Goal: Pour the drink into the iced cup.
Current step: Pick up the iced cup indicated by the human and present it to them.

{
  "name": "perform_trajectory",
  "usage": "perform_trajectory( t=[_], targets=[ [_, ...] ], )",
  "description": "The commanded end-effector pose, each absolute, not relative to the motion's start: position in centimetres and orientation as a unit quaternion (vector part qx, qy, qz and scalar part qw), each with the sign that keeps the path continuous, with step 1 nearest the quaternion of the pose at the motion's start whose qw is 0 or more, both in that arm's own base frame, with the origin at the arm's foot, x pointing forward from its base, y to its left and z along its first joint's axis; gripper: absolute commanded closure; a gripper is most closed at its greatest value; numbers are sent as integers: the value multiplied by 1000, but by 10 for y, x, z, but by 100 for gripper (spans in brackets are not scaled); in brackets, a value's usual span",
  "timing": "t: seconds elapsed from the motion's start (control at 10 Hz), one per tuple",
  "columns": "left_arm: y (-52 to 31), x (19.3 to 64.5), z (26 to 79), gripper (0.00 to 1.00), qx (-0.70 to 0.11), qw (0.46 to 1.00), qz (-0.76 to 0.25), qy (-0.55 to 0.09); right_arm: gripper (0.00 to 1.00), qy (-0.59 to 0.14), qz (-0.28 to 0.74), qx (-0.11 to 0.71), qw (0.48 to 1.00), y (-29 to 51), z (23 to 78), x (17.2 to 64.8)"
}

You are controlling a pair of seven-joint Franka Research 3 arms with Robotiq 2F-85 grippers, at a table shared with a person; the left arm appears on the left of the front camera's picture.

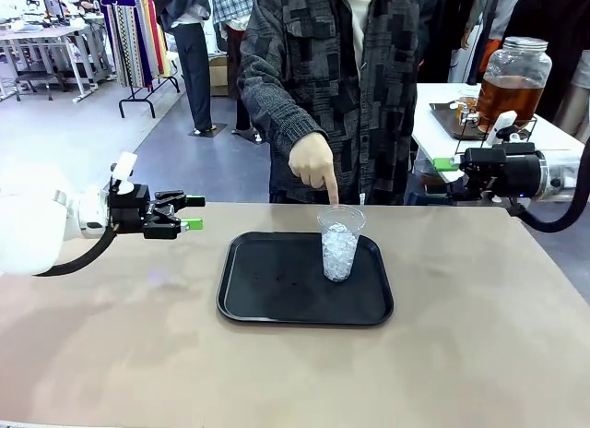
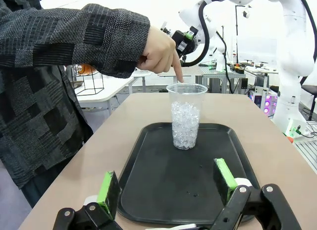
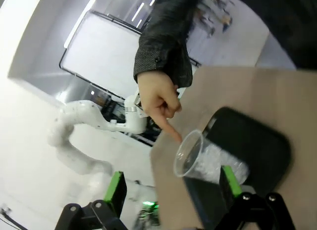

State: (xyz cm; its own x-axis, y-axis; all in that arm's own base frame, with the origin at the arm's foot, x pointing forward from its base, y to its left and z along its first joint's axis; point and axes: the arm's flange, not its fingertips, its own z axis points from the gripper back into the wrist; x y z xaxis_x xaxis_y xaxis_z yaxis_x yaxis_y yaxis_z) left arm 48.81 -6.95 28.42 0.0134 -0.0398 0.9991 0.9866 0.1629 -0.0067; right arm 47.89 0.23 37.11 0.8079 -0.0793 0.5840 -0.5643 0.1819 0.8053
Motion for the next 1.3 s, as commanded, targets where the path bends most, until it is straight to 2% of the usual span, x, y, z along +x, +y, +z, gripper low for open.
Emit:
perform_trajectory(
  t=[0.0, 0.1, 0.6, 0.9, 1.1, 1.2],
  targets=[
    [-71, 489, 287, 0, -449, 554, -465, -524, 0, -299, 197, 596, 719, 15, 355, 477],
    [-71, 489, 287, 0, -449, 554, -465, -524, 0, -270, 183, 607, 725, 12, 355, 477],
    [-71, 489, 287, 0, -449, 554, -465, -524, 0, -281, 191, 605, 720, 7, 359, 477],
    [-71, 489, 287, 0, -449, 554, -465, -524, 0, -364, 401, 536, 648, 24, 328, 478],
    [-71, 489, 287, 0, -449, 554, -465, -524, 0, -432, 453, 484, 612, 34, 305, 469],
    [-71, 489, 287, 0, -449, 554, -465, -524, 0, -440, 468, 475, 602, 39, 297, 466]
  ],
)
